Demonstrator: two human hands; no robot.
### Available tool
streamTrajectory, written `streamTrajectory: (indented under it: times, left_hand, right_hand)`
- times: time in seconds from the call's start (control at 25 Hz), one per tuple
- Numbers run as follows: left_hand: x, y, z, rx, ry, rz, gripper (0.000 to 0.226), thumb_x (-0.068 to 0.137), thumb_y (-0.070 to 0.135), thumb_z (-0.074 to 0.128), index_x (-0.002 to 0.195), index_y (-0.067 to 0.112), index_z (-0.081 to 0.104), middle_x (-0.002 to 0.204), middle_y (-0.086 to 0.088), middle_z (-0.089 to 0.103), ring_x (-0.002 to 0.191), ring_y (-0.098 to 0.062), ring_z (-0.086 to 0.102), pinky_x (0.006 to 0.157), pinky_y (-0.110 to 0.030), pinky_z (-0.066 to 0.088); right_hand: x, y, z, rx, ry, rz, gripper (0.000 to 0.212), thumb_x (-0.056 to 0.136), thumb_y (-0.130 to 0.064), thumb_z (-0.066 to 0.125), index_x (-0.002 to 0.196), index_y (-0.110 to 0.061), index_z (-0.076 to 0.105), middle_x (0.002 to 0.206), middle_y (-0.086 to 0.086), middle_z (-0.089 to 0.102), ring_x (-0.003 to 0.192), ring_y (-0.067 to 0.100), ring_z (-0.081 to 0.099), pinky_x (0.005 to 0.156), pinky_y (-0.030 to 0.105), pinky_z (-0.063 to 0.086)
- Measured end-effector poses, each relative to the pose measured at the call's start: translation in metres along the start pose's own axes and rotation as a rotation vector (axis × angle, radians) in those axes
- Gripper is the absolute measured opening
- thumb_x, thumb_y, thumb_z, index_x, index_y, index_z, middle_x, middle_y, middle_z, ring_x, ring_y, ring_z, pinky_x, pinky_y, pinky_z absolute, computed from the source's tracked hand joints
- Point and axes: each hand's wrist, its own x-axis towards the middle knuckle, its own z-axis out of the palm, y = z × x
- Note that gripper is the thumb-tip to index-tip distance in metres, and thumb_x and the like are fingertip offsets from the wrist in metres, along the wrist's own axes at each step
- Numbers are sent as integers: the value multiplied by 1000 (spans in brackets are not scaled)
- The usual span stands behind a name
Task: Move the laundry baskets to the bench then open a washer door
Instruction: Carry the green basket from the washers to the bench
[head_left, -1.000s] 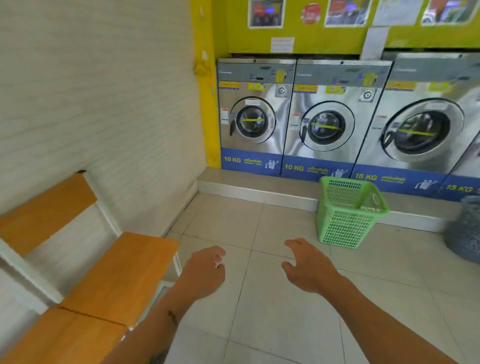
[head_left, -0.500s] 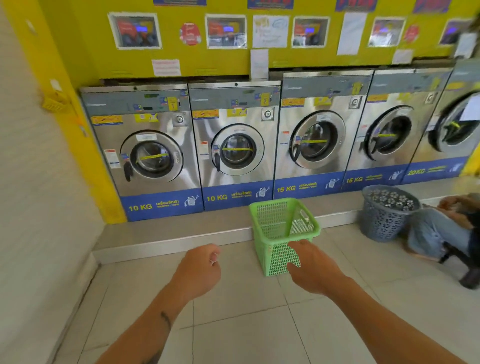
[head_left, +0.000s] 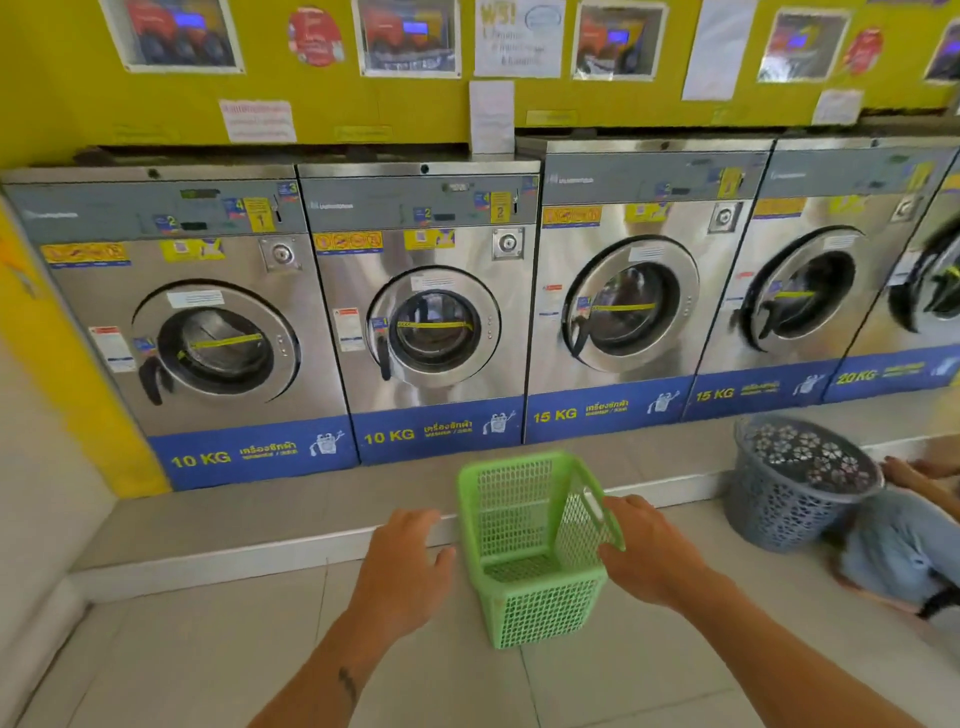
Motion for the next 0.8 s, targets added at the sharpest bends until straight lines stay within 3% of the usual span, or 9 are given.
streamTrajectory:
  times: [0.24,0.4,0.56,0.72,0.8]
  left_hand:
    - [145,-8,60,17,25,-31,73,69,53,36,132,21,53,133,0,48,119,-26,47,103,-36,39]
    - [241,-25,111,113,-71,-32,63,77,40,50,135,17,50,135,-2,46,121,-28,47,100,-40,42]
    - [306,-47,160,256,-173,-14,64,75,37,50,134,13,48,135,-5,50,124,-28,49,101,-41,44]
    - [351,-86,235,391,-231,-54,67,76,32,56,139,13,44,143,-8,47,131,-28,45,107,-41,42]
    - [362,-121,283,440,-236,-107,71,75,28,64,141,8,43,148,-14,43,134,-33,43,109,-44,39]
  right_hand:
    - [145,38,17,-30,-112,26,67,72,-41,46,137,-24,42,130,3,48,117,29,53,95,42,47]
    - [227,68,30,-50,-146,109,65,83,-31,53,145,-21,35,136,4,45,121,27,49,98,39,45]
    - [293,103,48,-76,-192,181,64,88,-26,54,147,-17,31,142,6,41,123,28,47,99,38,43]
    - [391,160,112,-45,-241,195,67,77,-19,52,141,-20,33,137,6,42,119,31,47,96,45,47]
    - [437,188,166,-78,-255,194,73,76,-15,54,144,-19,27,144,10,35,126,36,42,97,51,47]
